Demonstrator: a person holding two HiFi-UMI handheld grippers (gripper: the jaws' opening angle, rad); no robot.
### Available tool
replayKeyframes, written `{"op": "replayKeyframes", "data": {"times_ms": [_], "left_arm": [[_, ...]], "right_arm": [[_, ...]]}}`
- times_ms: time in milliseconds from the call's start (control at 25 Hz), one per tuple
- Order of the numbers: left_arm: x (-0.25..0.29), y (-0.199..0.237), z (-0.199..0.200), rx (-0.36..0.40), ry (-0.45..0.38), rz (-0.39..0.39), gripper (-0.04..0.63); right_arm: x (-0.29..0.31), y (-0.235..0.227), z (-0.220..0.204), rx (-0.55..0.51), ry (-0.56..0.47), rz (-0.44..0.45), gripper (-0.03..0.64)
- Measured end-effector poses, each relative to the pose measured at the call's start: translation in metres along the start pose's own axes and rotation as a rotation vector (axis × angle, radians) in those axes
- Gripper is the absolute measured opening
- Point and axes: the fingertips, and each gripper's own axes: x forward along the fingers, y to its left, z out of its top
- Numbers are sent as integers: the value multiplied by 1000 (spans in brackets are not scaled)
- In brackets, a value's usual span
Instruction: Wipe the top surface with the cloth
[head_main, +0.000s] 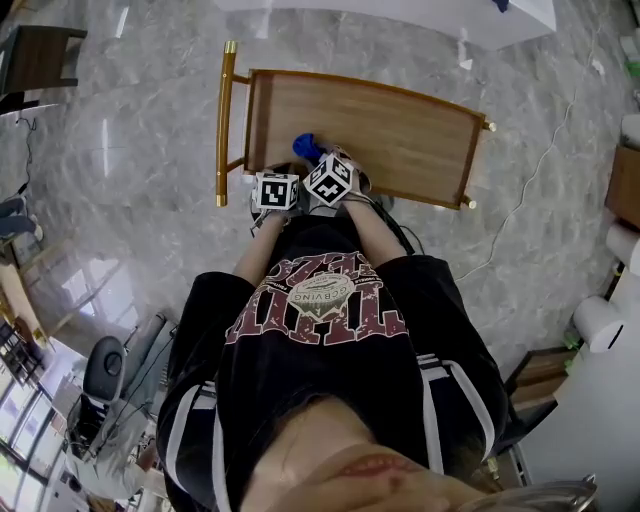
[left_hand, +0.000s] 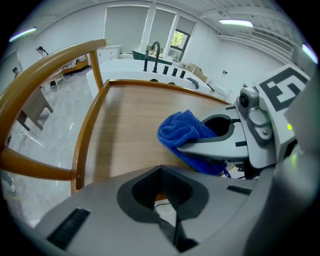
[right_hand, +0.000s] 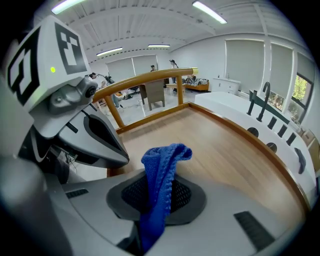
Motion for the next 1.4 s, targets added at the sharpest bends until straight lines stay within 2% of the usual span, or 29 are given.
{"op": "replayKeyframes", "data": {"times_ms": [480,760,1400], "left_arm": [[22,-59,17,139,37,-93,49],[29,-82,7,201,54,-119,49],[51,-127,23,351,100,-173,49]], "right_arm": [[-38,-32,-42,125,-4,-83,64],[-53,-33,-65,172,-13,-128,64],[-82,-62,-100,282,-14,-195,64]]}}
